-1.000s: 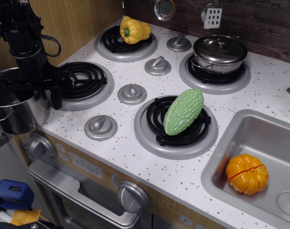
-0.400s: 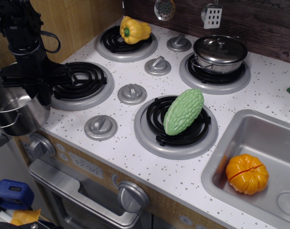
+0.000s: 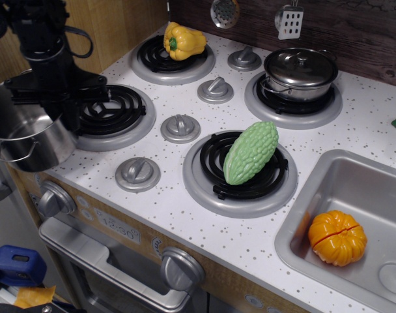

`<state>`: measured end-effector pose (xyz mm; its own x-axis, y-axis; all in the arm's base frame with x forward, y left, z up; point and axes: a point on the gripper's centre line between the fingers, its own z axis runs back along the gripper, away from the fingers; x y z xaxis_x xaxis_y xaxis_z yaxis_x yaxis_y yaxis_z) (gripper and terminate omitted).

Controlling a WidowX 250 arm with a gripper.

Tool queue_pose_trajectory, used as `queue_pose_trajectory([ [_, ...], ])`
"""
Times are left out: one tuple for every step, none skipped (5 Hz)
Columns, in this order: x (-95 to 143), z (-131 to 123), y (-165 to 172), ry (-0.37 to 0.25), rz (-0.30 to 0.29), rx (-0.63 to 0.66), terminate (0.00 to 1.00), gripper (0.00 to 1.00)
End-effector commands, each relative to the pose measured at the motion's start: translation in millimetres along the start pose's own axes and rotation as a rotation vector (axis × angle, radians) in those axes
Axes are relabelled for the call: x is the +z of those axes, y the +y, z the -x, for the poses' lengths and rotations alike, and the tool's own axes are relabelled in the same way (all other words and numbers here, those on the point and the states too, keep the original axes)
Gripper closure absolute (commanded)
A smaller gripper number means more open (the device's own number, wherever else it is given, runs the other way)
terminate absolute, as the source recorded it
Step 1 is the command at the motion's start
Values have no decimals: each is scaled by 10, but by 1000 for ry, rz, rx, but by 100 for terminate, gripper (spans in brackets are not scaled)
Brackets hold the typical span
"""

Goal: Put pot on stove which is near stove

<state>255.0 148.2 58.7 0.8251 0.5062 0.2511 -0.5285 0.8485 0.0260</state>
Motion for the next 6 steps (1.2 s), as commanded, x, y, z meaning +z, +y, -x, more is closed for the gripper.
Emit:
queue_pose_trajectory([
  [250, -295, -210, -122, 9, -57, 0, 100],
  [271, -395, -319, -186, -19, -92, 0, 100],
  [304, -459, -404, -205, -8, -103, 0, 100],
  [249, -539, -509, -237, 31, -96, 0, 100],
  [175, -636, -582, -265, 54, -107, 0, 100],
  [83, -666, -653, -279, 81, -105, 0, 100],
])
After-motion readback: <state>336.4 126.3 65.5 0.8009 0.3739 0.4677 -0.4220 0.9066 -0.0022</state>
